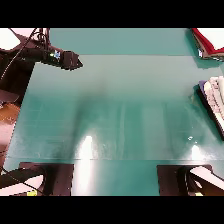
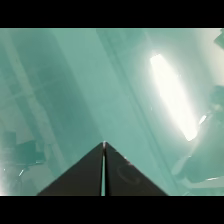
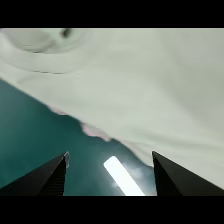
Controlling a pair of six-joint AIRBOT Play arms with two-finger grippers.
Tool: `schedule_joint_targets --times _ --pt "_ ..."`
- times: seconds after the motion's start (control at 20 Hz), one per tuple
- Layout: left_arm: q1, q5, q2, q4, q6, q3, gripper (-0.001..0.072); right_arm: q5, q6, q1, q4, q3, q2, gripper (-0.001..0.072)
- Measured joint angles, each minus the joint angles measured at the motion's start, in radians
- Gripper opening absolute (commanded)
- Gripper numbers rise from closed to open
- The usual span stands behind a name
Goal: Fold the shirts.
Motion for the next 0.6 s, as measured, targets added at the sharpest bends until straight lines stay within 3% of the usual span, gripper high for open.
schedule_joint_targets --times 0.05,0.15,0.3,0.6 --pt "0.000 -0.002 0.000 0.000 0.000 0.000 0.0032 0.000 0.000 0.051 0.042 -0.002 0.001 0.0592" --pt "0.000 -0.002 0.000 -0.002 0.000 0.000 0.0032 -0.002 -0.001 0.178 0.098 -0.004 0.001 0.0456" --pt "0.000 0.013 0.000 -0.005 0.000 0.000 0.0032 -0.023 -0.001 0.378 0.141 -0.006 0.001 0.0012" --pt "0.000 0.050 0.000 -0.007 -0.001 0.000 0.0032 -0.100 -0.002 0.652 0.167 -0.006 0.001 0.0015"
